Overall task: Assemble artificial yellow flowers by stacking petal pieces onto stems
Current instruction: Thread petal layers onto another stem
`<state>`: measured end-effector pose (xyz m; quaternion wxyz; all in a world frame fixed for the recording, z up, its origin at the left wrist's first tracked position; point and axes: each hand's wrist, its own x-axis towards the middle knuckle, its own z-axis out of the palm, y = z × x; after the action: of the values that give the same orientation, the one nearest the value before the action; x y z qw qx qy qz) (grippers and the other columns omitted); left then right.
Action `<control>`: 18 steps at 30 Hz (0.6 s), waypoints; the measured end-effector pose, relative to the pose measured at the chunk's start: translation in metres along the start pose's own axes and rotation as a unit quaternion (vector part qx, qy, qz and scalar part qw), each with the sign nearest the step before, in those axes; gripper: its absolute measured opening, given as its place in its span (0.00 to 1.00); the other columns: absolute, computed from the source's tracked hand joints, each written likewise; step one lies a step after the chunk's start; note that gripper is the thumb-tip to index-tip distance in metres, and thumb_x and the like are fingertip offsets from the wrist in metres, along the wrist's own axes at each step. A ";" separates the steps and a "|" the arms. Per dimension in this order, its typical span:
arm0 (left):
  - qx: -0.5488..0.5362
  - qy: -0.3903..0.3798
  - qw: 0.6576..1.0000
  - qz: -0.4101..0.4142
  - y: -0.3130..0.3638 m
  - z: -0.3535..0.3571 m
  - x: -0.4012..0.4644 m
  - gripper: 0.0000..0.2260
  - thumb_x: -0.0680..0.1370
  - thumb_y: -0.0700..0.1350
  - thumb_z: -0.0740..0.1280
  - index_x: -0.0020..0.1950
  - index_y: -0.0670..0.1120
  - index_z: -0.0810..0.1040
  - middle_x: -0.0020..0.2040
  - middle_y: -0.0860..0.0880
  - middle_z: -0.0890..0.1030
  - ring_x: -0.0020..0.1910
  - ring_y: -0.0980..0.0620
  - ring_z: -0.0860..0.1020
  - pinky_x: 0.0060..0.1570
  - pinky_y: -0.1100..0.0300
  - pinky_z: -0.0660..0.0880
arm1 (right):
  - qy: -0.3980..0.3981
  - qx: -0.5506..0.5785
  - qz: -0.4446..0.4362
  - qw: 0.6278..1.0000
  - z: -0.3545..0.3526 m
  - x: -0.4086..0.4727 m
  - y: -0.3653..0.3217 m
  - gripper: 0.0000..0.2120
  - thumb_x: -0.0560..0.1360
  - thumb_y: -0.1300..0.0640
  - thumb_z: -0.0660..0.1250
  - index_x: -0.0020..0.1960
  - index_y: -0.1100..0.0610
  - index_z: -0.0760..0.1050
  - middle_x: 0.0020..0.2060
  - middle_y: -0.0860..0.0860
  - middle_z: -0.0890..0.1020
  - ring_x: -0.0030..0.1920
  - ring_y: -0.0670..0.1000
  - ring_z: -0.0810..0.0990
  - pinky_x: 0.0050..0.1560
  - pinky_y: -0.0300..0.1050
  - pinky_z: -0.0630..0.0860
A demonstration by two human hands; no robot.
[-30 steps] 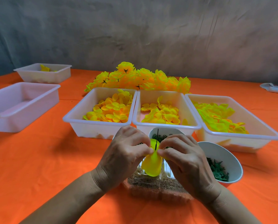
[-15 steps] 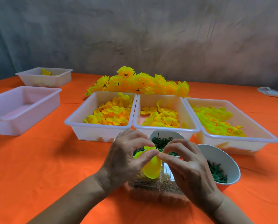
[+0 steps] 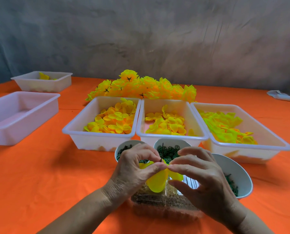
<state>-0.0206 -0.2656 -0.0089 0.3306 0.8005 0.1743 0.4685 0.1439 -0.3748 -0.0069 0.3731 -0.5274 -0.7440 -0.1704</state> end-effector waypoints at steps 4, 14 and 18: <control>0.013 -0.010 1.000 0.018 -0.001 0.001 -0.001 0.05 0.67 0.45 0.75 0.35 0.45 0.82 0.38 0.53 0.80 0.40 0.57 0.79 0.43 0.59 0.76 | 0.005 0.161 0.083 0.983 -0.008 0.014 0.008 0.10 0.69 0.46 0.73 0.42 0.52 0.84 0.41 0.43 0.84 0.51 0.49 0.80 0.49 0.45 0.75; 0.006 -0.017 1.000 0.008 0.000 0.003 0.002 0.04 0.67 0.42 0.75 0.35 0.44 0.81 0.37 0.53 0.81 0.39 0.59 0.79 0.43 0.63 0.76 | -0.249 0.061 0.352 0.900 0.058 0.121 0.083 0.16 0.76 0.51 0.67 0.62 0.56 0.77 0.60 0.54 0.79 0.61 0.52 0.76 0.56 0.43 0.72; 0.006 -0.025 1.000 0.010 0.001 0.002 0.002 0.05 0.68 0.42 0.75 0.35 0.44 0.80 0.37 0.53 0.81 0.40 0.57 0.79 0.43 0.58 0.77 | -0.404 -0.056 0.335 0.849 0.088 0.143 0.089 0.20 0.80 0.46 0.58 0.66 0.57 0.73 0.68 0.55 0.72 0.68 0.56 0.69 0.64 0.47 0.67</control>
<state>-0.0184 -0.2657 -0.0076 0.3253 0.8159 0.1610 0.4501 0.1684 -0.1893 0.0278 0.0433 -0.7870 -0.5964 0.1516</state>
